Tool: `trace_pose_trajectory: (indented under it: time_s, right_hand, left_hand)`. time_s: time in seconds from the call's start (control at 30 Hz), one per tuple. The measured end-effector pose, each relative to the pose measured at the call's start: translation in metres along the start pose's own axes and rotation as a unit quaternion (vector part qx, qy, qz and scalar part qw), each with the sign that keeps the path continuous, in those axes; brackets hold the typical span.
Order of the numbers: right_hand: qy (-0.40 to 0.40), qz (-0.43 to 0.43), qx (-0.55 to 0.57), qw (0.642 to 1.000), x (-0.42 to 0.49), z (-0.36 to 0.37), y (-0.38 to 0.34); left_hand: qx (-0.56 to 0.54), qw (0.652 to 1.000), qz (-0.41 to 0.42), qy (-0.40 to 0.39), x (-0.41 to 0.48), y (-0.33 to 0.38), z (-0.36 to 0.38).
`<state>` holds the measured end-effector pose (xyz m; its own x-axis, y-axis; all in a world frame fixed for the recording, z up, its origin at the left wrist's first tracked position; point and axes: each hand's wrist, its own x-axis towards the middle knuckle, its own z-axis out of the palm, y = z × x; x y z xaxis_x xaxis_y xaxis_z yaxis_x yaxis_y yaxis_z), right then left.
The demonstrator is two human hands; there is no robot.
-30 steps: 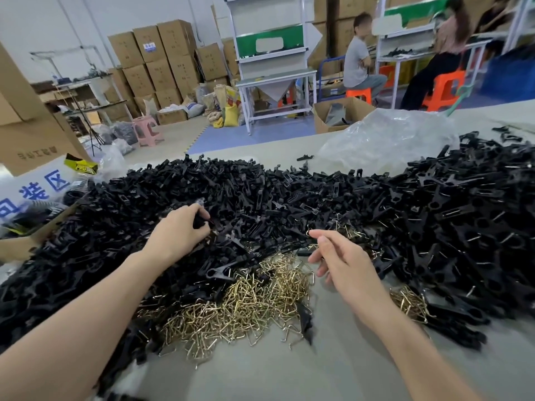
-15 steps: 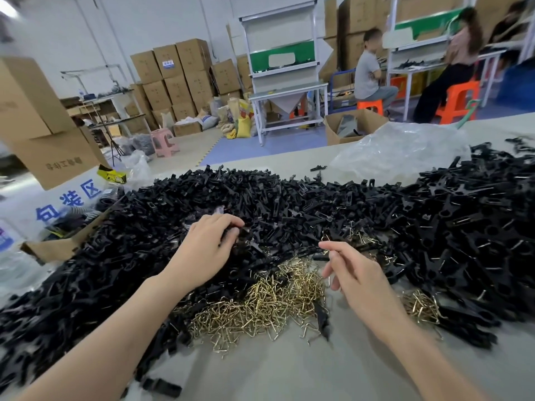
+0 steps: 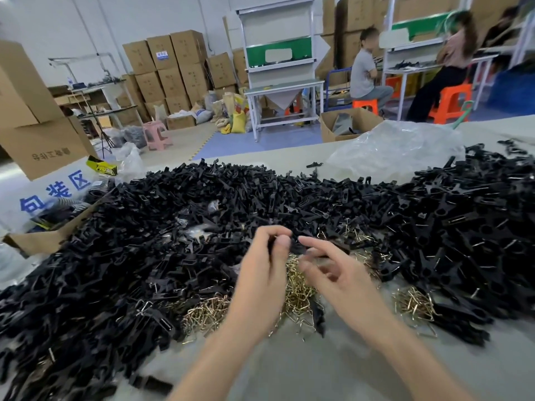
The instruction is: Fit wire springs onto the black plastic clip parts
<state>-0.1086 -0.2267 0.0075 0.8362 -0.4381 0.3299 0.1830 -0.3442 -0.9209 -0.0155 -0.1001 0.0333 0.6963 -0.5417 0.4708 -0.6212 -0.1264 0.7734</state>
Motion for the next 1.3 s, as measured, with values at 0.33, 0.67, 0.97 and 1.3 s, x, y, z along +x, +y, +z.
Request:
trace_pose_trajectory:
  time_s: [0.33,0.67,0.97,1.3]
  right_hand:
    - [0.010,0.022,0.054,0.998,0.005,0.003,0.006]
    - [0.078,0.064,0.137,0.985,0.014,-0.008,0.008]
    - [0.038,0.089,0.183,0.978,0.015,-0.008,0.009]
    - [-0.012,0.067,0.133,0.989,0.013,-0.002,0.011]
  left_hand:
    - [-0.092,0.994,-0.050,0.021,-0.014,-0.015,0.028]
    - [-0.060,0.996,0.001,0.067,-0.019,-0.020,0.031]
    - [-0.035,0.993,-0.018,0.113,-0.015,-0.020,0.029]
    - [-0.028,0.993,0.011,0.115,-0.016,-0.017,0.028]
